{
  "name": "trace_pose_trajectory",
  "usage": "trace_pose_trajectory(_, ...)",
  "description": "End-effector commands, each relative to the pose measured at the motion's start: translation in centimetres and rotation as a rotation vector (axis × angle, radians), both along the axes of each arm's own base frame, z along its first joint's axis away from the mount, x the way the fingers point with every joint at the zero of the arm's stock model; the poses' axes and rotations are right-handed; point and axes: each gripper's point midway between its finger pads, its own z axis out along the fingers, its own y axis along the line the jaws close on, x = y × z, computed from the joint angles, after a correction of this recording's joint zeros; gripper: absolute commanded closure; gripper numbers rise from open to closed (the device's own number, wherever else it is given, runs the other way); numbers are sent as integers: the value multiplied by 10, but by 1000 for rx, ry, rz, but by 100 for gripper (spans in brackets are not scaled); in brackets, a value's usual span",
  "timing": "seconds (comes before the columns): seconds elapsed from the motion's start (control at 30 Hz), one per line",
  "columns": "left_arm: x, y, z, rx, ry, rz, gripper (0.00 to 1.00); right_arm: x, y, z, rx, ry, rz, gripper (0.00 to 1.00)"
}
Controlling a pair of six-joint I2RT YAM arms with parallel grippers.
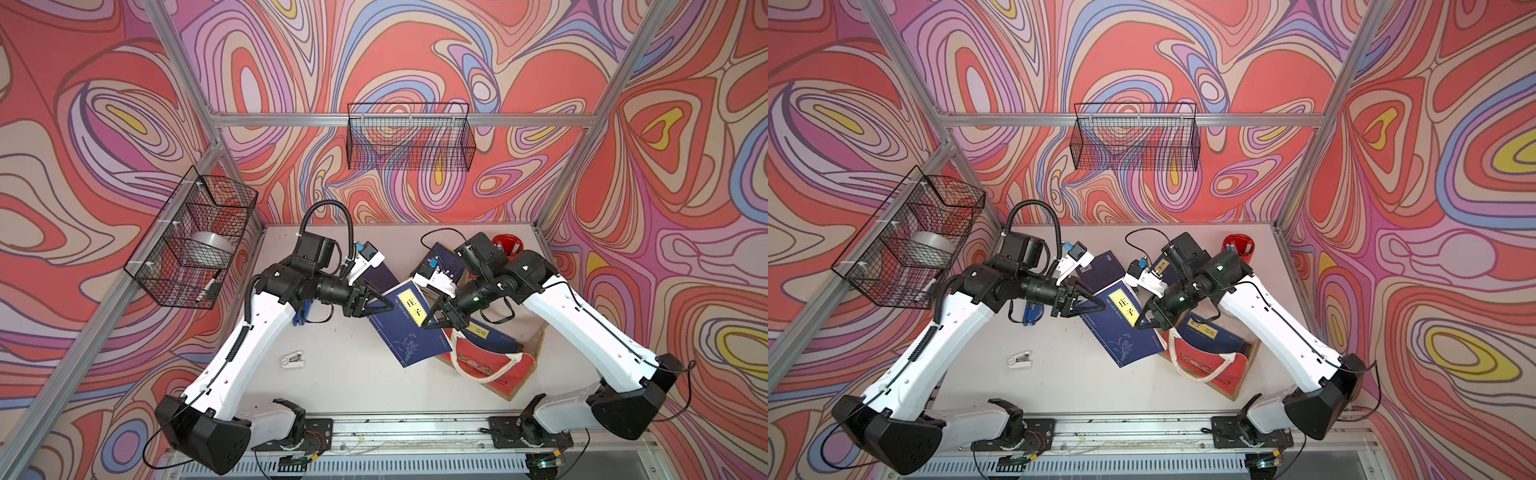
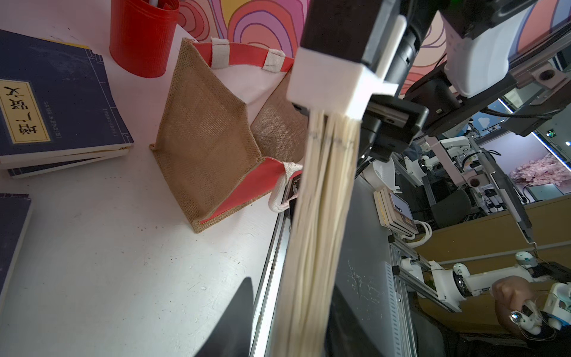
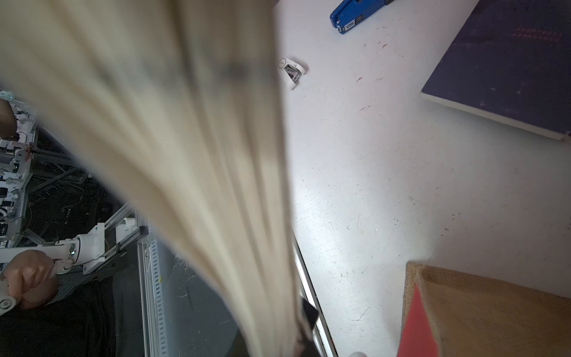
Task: Put the books into the canvas bag
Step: Pick up the book from the book, then place the book in the canvas bag.
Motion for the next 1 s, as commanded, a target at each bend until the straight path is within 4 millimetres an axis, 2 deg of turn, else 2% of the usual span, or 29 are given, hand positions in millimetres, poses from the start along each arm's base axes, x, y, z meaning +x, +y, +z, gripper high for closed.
trace_pose_trajectory(0.0, -10, -4, 6, 4, -31, -48, 94, 1, 0, -2, -17, 0, -11, 100)
trace_pose_trajectory(0.03, -10, -4, 6, 10, -34, -45, 100, 1, 1, -1, -11, -5, -10, 100)
trace_pose_trajectory(0.1, -7, -2, 6, 22, -54, -18, 100, 5, 1, 3, -5, -29, -29, 100)
trace_pose_trajectory(0.17, -3, 1, 9, 36, -93, 21, 100, 14, -1, 7, -5, -74, -78, 68)
trace_pose_trajectory(0.23, 3, 4, 15, 42, -139, 75, 100, 20, -4, 17, 14, -122, -127, 40)
trace_pose_trajectory(0.27, 5, 5, 20, 32, -159, 99, 100, 24, -7, 23, 26, -140, -156, 29)
trace_pose_trajectory(0.33, 10, 5, 30, 9, -181, 137, 100, 33, -16, 34, 48, -160, -226, 20)
trace_pose_trajectory(0.43, 18, 3, 45, -35, -185, 191, 100, 53, -46, 44, 51, -159, -390, 15)
trace_pose_trajectory(0.5, 22, 1, 58, -87, -177, 217, 100, 64, -72, 43, 14, -158, -519, 11)
trace_pose_trajectory(0.6, 26, -6, 82, -200, -148, 225, 100, 67, -108, 39, -73, -156, -677, 2)
trace_pose_trajectory(0.63, 28, -8, 89, -235, -137, 233, 100, 66, -119, 38, -105, -163, -723, 2)
trace_pose_trajectory(0.7, 33, -15, 102, -308, -114, 215, 100, 62, -144, 41, -175, -181, -832, 2)
trace_pose_trajectory(0.83, 48, -31, 110, -350, -87, 215, 100, 45, -193, 56, -293, -230, -1044, 2)
trace_pose_trajectory(0.9, 46, -50, 113, -363, -79, 167, 100, 33, -221, 63, -363, -250, -1164, 2)
trace_pose_trajectory(0.97, 45, -71, 111, -349, -78, 139, 100, 20, -239, 68, -399, -261, -1241, 2)
